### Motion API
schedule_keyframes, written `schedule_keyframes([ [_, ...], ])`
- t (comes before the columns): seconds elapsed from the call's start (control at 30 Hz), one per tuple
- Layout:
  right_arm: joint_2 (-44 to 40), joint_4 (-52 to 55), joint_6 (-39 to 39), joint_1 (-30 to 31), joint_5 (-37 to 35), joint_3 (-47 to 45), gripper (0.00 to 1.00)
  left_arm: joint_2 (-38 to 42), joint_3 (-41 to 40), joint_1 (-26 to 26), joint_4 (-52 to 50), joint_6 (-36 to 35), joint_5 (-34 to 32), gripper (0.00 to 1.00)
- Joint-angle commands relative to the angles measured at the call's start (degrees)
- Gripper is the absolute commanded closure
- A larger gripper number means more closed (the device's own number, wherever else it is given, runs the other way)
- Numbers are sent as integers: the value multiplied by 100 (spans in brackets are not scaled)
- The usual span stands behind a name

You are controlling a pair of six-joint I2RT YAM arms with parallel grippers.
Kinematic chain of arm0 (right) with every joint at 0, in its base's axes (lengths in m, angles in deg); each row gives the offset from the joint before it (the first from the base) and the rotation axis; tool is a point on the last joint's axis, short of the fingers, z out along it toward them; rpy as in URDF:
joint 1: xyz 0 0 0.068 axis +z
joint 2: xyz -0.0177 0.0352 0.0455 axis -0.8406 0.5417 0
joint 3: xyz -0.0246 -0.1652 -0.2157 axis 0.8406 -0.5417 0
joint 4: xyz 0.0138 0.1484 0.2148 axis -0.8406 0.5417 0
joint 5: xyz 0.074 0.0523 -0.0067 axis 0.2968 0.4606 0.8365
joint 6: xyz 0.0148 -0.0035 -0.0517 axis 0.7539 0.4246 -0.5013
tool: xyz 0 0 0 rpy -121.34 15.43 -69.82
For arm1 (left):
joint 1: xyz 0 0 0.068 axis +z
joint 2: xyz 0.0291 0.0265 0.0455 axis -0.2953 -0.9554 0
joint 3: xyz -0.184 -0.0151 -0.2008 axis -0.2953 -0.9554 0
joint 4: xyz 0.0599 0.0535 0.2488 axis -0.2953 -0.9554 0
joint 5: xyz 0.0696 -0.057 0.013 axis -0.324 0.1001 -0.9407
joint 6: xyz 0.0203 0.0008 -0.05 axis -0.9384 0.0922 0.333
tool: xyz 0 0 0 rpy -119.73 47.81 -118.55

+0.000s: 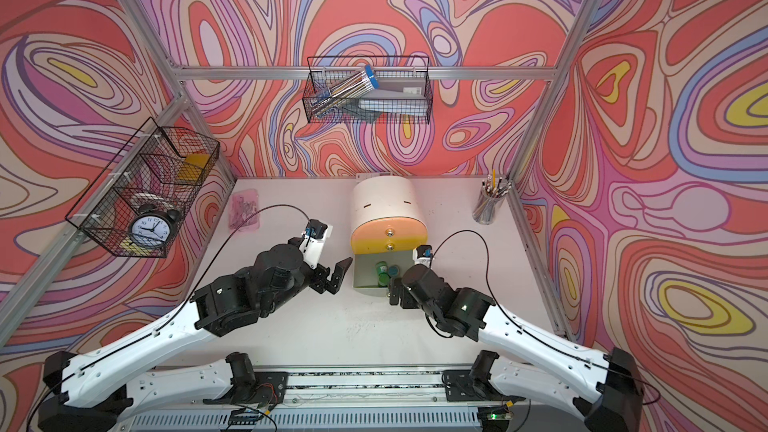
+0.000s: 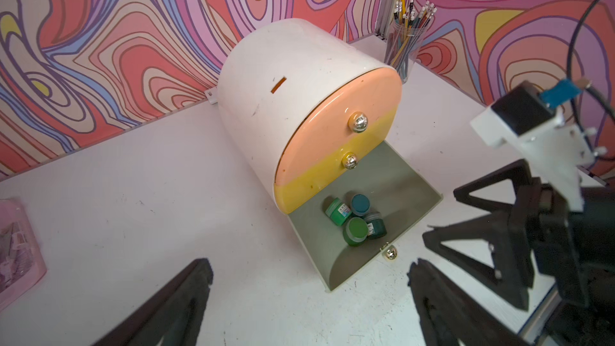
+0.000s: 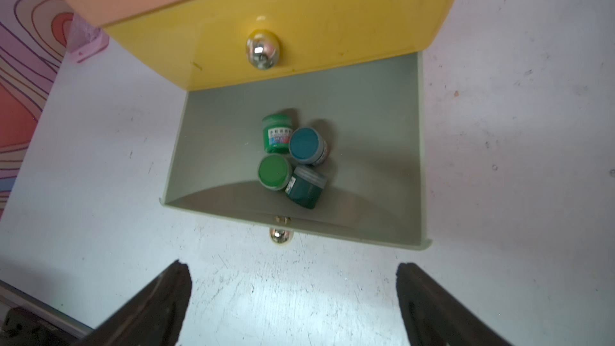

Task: Put the paint cans in the drawer according to color
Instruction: Close the drawer of the storage box.

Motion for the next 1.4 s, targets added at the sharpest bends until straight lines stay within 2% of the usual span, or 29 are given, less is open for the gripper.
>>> schedule_keyframes([
  [0.0,92,179,499,736,-842,-151,2,-834,686,320,143,-75,397,1],
  [0.1,261,63,696,1218,-1063,-360,2,-1985,1834,1086,-350,-121,1224,3],
  [0.17,345,-74,847,1440,-1148,-547,2,-2795,2715,1496,-751,-85,1696,12],
  [0.23,392,-289,907,1572,-1155,-732,2,-3526,3647,1793,-1174,-30,2028,19],
  [0.33,492,-627,996,1729,-1140,-1003,2,-4535,4909,2072,-1745,201,2361,20],
  [0.4,609,-813,1005,1804,-1133,-1118,2,-5079,5593,2169,-1979,297,2500,17],
  [0.43,697,-890,994,1842,-1137,-1154,2,-5325,5909,2186,-2068,331,2541,12],
  [0.47,807,-951,977,1892,-1167,-1172,2,-5539,6183,2203,-2128,359,2549,1],
  [0.5,901,-1000,957,1930,-1196,-1175,2,-5681,6346,2199,-2160,385,2544,1],
  [0.77,1863,-1746,730,2046,-1802,-1078,2,-6003,6170,2198,-2133,528,2527,4],
  [0.93,2544,-2483,-40,1993,-2437,-807,2,-5895,5570,2189,-2009,523,2359,4],
  [1.13,3292,-3628,-1066,1041,-2016,-626,2,-5838,5134,2190,-1890,536,2365,4],
  [1.37,3905,-4283,-1794,793,-2503,-63,2,-5847,4946,2190,-1899,494,2401,4],
])
